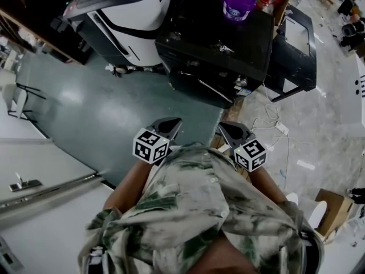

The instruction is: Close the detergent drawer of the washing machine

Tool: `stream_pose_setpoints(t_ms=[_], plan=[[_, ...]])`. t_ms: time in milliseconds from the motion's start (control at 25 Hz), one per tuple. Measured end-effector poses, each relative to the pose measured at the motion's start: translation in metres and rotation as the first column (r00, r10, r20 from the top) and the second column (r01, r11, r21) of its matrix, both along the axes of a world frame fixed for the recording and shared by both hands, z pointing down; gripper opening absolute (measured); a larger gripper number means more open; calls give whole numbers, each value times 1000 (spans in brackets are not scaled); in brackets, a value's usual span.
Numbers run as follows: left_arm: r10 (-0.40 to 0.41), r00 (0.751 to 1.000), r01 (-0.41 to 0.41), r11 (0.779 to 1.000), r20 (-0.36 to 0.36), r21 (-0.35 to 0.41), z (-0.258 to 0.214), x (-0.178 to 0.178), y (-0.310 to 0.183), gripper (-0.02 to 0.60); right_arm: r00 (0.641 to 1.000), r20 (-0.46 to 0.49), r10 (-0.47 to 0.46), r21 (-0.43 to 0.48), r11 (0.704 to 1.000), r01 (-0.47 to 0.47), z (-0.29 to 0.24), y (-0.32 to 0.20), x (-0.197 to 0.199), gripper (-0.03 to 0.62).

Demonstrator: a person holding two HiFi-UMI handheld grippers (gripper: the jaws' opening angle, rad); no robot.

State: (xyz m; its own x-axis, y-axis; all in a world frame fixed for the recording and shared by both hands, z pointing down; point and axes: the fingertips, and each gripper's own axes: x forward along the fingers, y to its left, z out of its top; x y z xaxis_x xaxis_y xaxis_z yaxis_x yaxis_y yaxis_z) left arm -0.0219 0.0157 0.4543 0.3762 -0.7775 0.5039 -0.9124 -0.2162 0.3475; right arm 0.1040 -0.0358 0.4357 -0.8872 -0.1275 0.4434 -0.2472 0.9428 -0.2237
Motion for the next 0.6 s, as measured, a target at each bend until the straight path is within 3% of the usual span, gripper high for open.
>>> stream_pose_setpoints(t_ms=[600], plan=[[-13,1000,13,999,1,-39,14,9,3,25,1000,-6,9,-10,1000,-9,7,-1,15,21]])
